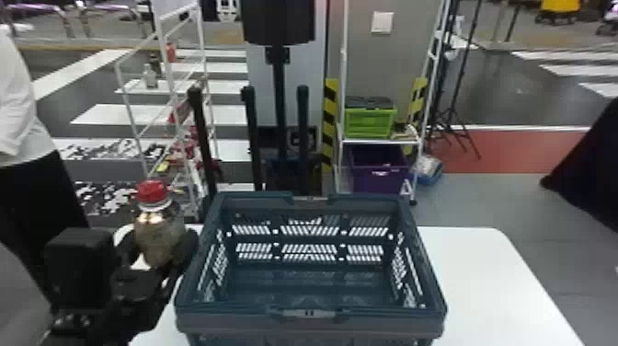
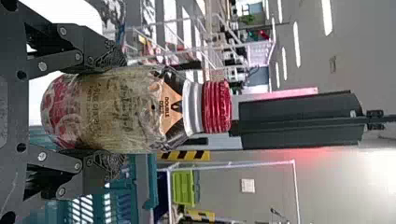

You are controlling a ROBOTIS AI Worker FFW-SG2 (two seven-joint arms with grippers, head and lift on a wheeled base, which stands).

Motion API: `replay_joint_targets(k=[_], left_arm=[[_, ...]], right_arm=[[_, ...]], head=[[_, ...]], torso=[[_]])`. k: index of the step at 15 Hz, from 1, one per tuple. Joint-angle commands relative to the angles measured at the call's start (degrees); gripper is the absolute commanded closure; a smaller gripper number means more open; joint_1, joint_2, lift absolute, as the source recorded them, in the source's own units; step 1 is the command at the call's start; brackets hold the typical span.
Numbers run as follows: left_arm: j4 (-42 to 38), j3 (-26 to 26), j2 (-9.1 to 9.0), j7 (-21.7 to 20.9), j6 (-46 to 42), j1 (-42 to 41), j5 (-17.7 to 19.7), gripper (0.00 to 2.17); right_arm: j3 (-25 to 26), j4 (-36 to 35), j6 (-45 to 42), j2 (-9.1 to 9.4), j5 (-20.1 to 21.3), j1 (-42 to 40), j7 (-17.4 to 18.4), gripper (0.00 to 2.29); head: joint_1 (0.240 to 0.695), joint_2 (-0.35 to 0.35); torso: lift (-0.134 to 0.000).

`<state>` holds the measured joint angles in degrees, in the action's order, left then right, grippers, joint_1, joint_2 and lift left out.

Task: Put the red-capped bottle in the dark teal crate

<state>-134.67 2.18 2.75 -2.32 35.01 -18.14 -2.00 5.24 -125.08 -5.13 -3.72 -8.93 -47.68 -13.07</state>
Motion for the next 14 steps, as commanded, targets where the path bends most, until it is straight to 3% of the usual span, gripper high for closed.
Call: replay_joint_targets(k=[1,4,6,8,11,14], left_arm=[[4.50,-0.24,-0.90,-2.78,0.11,4.60,0.06,2.15],[12.32,-1.83,-1.78,-10.34,0.11,12.42,-0.46,2.15],[20.58,-4.73,-1.78,-16.31,0.11,19.10,-2.66,2.15],[28.76,-8.24,-1.70,-19.65,0.11,25.17,-4.15,2.15],[37.99,-14.75,-0.47,-24.57,8.02,34.13,-8.11,2.15],[42.56,-19.32,1.12,-33.45,17.87,40.81,-11.36,2.15]], right_arm=[[0.03,-0.51,0.00,0.29,0.14,-0.31,-0.02,0.15],[0.03,-1.13,0.00,0.65,0.58,-1.01,-0.29,0.15],[0.56,-1.22,0.00,1.00,0.66,-1.36,-0.29,0.15],[1.17,-1.13,0.00,1.35,0.66,-1.63,-0.29,0.15],[2.23,-1.04,-1.58,1.96,0.58,-2.51,-0.29,0.15],[3.02,-0.95,-4.57,2.32,0.23,-3.74,-0.29,0.15]], head=[[0.499,0.000],[0.499,0.000],[0.499,0.000],[0.499,0.000],[0.499,0.000],[0.499,0.000]], torso=[[0.000],[0.000],[0.000],[0.000],[0.000],[0.000]])
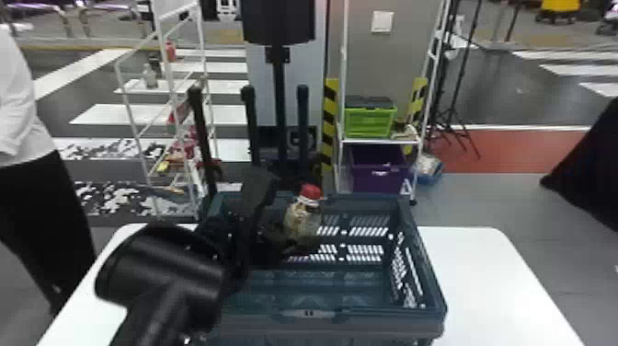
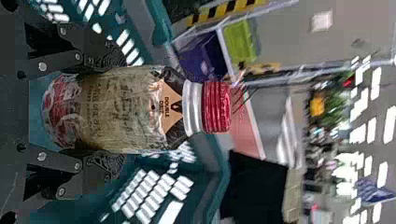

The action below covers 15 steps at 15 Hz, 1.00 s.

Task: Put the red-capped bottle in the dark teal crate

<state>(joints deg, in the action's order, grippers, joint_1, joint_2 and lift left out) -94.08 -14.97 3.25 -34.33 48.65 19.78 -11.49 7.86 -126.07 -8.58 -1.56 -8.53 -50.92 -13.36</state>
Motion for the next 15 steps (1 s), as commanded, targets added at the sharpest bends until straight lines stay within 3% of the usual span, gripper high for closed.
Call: replay_joint_targets(k=[1,3,8,10,11,12,13,15], left_arm=[[4.34,-4.19,0.80,-4.60,7.22,5.00,-4.42,2.15],[8.74,-6.74,0.71,-10.58,11.43,8.43,-7.05,2.15],[18.58,-12.10,0.53,-16.20,14.42,14.76,-14.00,2.15],[22.36,-14.30,-0.52,-17.43,14.42,16.69,-16.90,2.15],[26.40,-13.51,-2.54,-19.02,14.60,17.84,-19.27,2.15],[28.60,-11.66,-3.40,-20.16,13.89,17.92,-22.70,2.15],[32.12,-8.94,-3.40,-21.74,11.43,17.92,-27.36,2.15],[34.84,-8.41,-3.40,-21.65,3.35,17.92,-28.68,2.15]], right_arm=[[0.49,0.03,-1.65,0.33,-0.17,-0.76,0.00,0.15],[0.58,-0.06,-1.65,0.33,-0.17,-0.85,0.00,0.15],[0.58,0.56,-2.88,0.59,-0.17,-0.85,0.00,0.15],[0.58,1.00,-4.11,0.59,-0.26,-1.11,0.09,0.15],[0.58,1.00,-4.11,0.59,-0.34,-1.11,0.09,0.15],[0.58,1.09,-4.29,0.59,-0.34,-1.11,0.09,0.15],[0.58,1.17,-4.81,0.68,-0.34,-1.11,0.09,0.15],[0.58,1.26,-4.99,0.68,-0.34,-1.11,0.09,0.15]], head=[[0.499,0.000],[0.499,0.000],[0.499,0.000],[0.499,0.000],[0.499,0.000],[0.499,0.000],[0.499,0.000],[0.499,0.000]], torso=[[0.000],[0.000],[0.000],[0.000],[0.000],[0.000],[0.000],[0.000]])
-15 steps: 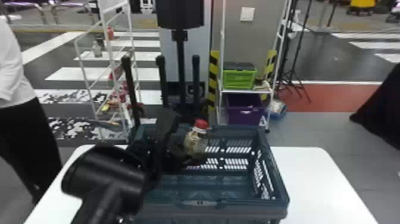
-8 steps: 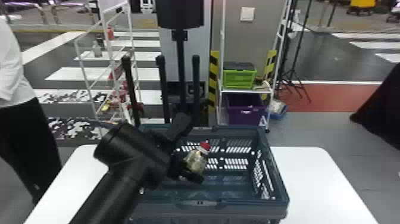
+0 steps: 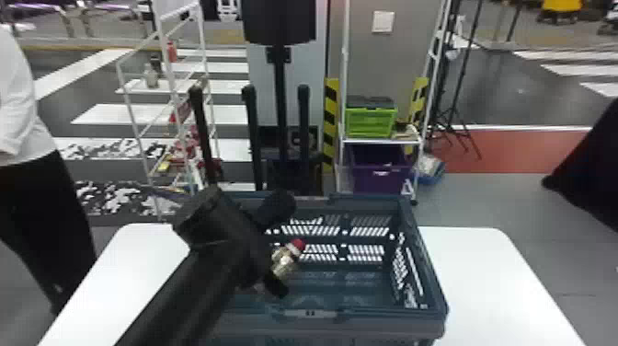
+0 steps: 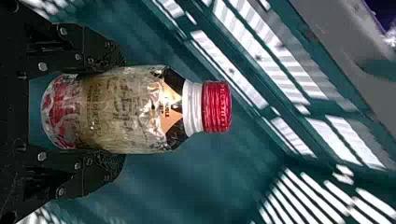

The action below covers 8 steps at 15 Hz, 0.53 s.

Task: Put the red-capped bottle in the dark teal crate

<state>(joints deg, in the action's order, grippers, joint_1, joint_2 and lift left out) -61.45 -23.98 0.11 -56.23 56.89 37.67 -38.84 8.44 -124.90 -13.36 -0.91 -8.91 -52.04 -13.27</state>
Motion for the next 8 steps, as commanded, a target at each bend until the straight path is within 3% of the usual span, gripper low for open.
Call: replay_joint_targets(k=[1,8], left_arm=[[3.18,0.60,-0.26,1.03,-6.30,0.04,-1.42,2.15],[6.34,0.69,-0.26,2.00,-9.29,0.74,-2.30,2.14]], right_arm=[[0.00,0.10,-0.22,0.03,-0.06,0.00,-0.01,0.15],[-0.09,0.45,-0.22,0.03,0.03,0.09,-0.01,0.15]], head=[[0.499,0.000],[0.499,0.000]], torso=[[0.000],[0.000]])
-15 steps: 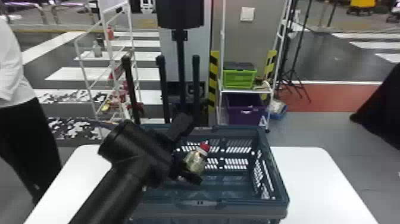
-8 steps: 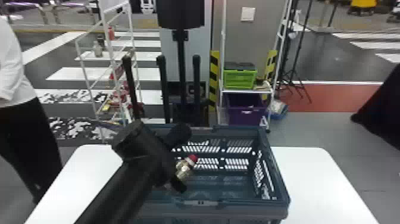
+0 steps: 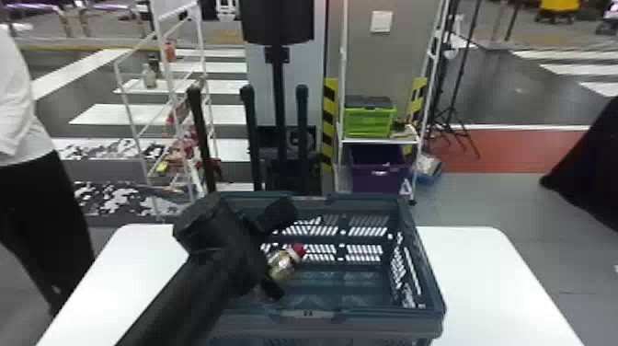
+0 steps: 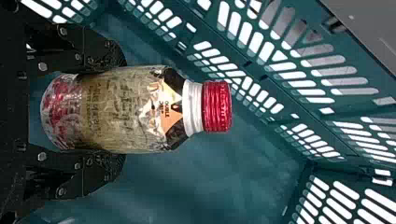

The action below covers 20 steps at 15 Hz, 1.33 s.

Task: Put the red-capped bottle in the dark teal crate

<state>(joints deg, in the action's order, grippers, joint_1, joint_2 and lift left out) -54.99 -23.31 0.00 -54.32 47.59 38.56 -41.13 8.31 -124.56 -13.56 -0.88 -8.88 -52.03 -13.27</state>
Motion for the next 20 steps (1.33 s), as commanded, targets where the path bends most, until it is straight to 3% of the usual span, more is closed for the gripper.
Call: replay_joint_targets(k=[1,4,5,10,15,17,19,20], left_arm=[[-0.65,0.02,-0.15,0.09,0.01,-0.41,0.08,1.90],[-3.46,1.52,-0.15,-0.17,0.01,-1.73,-0.09,0.22],[-3.72,1.69,-0.15,-0.17,0.01,-1.73,-0.09,0.06],[-10.23,3.36,-0.15,-0.70,0.19,-4.37,-0.36,0.06],[-31.85,14.00,-0.15,-3.51,3.53,-12.54,-1.76,0.08],[-43.28,19.09,-0.15,-0.79,4.23,-18.16,1.58,0.08],[-53.91,23.75,-0.15,5.28,8.80,-24.58,9.05,0.08],[-60.06,24.63,-0.15,10.64,9.85,-29.06,10.01,0.08]], right_arm=[[0.04,0.19,-0.01,0.09,0.00,0.17,0.00,0.15],[0.04,0.46,-0.19,0.09,-0.09,0.17,0.09,0.15],[0.04,0.55,-0.54,0.09,-0.35,0.17,0.09,0.15],[0.04,0.90,-1.42,-0.18,-0.97,0.17,0.17,0.15],[0.12,0.99,-1.77,-0.62,-1.41,0.17,0.17,0.15],[0.12,0.90,-2.30,-0.71,-1.41,0.17,0.17,0.15],[0.12,0.81,-2.65,-0.79,-1.49,0.17,0.17,0.15],[0.04,0.81,-2.65,-0.88,-1.49,0.17,0.17,0.15]], head=[[0.499,0.000],[0.499,0.000],[0.499,0.000],[0.499,0.000],[0.499,0.000],[0.499,0.000],[0.499,0.000],[0.499,0.000]], torso=[[0.000],[0.000],[0.000],[0.000],[0.000],[0.000],[0.000],[0.000]])
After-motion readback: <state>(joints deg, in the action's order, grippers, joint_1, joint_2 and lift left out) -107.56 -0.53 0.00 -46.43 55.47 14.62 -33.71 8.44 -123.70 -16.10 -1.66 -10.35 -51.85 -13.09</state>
